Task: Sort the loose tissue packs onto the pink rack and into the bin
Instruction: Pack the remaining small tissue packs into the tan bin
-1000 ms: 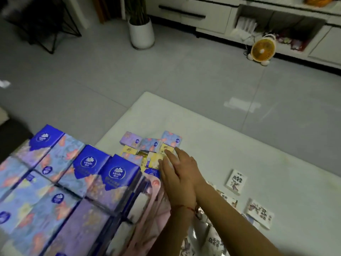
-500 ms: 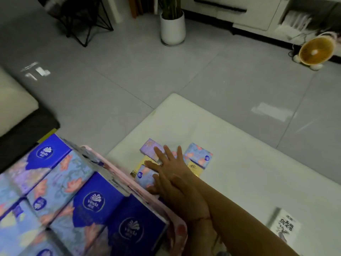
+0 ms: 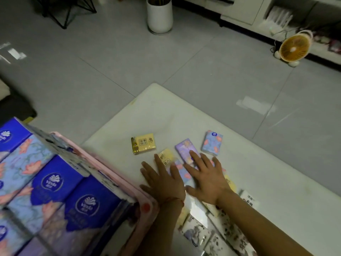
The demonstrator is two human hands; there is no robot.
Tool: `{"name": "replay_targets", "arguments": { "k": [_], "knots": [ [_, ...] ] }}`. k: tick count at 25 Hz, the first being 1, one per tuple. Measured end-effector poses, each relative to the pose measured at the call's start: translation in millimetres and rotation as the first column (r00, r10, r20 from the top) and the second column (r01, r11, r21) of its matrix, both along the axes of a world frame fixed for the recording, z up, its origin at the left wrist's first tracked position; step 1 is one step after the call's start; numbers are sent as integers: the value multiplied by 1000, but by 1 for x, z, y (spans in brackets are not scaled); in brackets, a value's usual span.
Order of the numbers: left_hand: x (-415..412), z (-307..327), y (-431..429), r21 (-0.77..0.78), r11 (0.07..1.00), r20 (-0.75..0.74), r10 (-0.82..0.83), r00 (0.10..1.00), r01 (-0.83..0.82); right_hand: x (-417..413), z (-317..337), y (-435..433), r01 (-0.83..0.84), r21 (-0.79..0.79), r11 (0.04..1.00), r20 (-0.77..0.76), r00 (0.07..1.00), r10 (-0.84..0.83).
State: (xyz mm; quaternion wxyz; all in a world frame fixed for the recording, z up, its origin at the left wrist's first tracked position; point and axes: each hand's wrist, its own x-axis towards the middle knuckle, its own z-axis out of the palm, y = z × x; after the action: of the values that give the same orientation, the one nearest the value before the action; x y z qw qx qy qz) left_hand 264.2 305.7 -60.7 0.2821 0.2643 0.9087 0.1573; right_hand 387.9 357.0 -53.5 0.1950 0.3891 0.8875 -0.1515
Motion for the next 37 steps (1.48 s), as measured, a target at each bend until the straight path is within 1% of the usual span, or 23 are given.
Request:
{"name": "replay_targets", "arguments": {
  "k": [2, 4, 5, 6, 7, 8, 9, 10, 11, 12, 13, 14, 16, 19, 22, 23, 25, 27, 32, 33, 34, 36, 37],
  "knots": [
    [3, 8, 3, 23, 999, -24, -33, 999, 34, 27, -8, -10, 11, 154, 988, -12, 1000, -9],
    [11, 12, 3, 27, 996, -33, -89, 995, 90, 45, -4, -20, 74, 122, 990, -77, 995, -65],
    [16, 13, 3, 41, 996, -1, -77, 997, 77, 44, 2, -22, 136, 88, 987, -145, 982, -122],
    [22, 18, 3, 66, 996, 14, -53, 998, 52, 38, 10, -22, 235, 51, 971, -235, 948, -217],
    [25, 22, 6, 85, 996, 0, -21, 1000, 21, 33, 14, -17, 363, 64, 930, -363, 876, -317],
    [26, 26, 13, 120, 993, -60, 22, 998, -14, 28, 16, -9, 485, 29, 874, -453, 786, -421],
    [22, 28, 24, 154, 986, -120, 84, 989, -65, 23, 17, 3, 567, 12, 824, -502, 716, -486],
    [14, 27, 37, 189, 976, -140, 137, 981, -110, 18, 17, 20, 603, 13, 798, -480, 703, -524],
    [4, 26, 49, 203, 969, -155, 174, 972, -141, 12, 17, 37, 592, -1, 806, -390, 742, -546],
    [-4, 19, 58, 194, 969, -177, 191, 966, -156, 9, 15, 53, 560, -37, 828, -260, 795, -549],
    [-9, 10, 63, 171, 974, -195, 178, 965, -146, 7, 12, 65, 530, -82, 844, -149, 831, -536],
    [-9, -1, 66, 127, 986, -210, 131, 969, -106, 7, 6, 73, 498, -109, 860, -81, 858, -507],
    [-5, -20, 61, 52, 998, -208, -7, 978, 18, 13, -5, 70, 450, -99, 888, -74, 886, -457],
    [7, -33, 47, 70, 984, -216, -146, 965, 164, 35, -16, 45, 426, 2, 905, -137, 896, -422],
    [28, -32, 19, 92, 937, -274, -302, 913, 337, 55, -15, 23, 449, 2, 893, -107, 888, -446],
    [35, -29, 13, 74, 925, -261, -342, 903, 372, 62, -13, 17, 461, -9, 888, -87, 884, -460],
    [50, -22, 2, -30, 890, -195, -452, 870, 455, 79, -10, -1, 481, -23, 877, -61, 874, -481],
    [67, -13, -9, -60, 834, -191, -548, 814, 548, 97, -5, -24, 510, -27, 860, -54, 858, -511],
    [66, -3, -28, 37, 766, -156, -630, 761, 642, 137, 15, -59, 645, -38, 763, -105, 757, -645],
    [58, -1, -28, 56, 750, -133, -649, 750, 659, 140, 18, -56, 698, -79, 712, -106, 704, -702],
    [52, 2, -28, 85, 747, -105, -652, 751, 660, 141, 21, -51, 767, -138, 626, -98, 619, -779],
    [48, 10, -30, 185, 769, -29, -618, 786, 612, 144, 22, -40, 865, -227, 447, -66, 444, -893],
    [50, 15, -32, 233, 794, 18, -580, 814, 561, 145, 21, -37, 884, -253, 392, -51, 393, -918]
  ]
}}
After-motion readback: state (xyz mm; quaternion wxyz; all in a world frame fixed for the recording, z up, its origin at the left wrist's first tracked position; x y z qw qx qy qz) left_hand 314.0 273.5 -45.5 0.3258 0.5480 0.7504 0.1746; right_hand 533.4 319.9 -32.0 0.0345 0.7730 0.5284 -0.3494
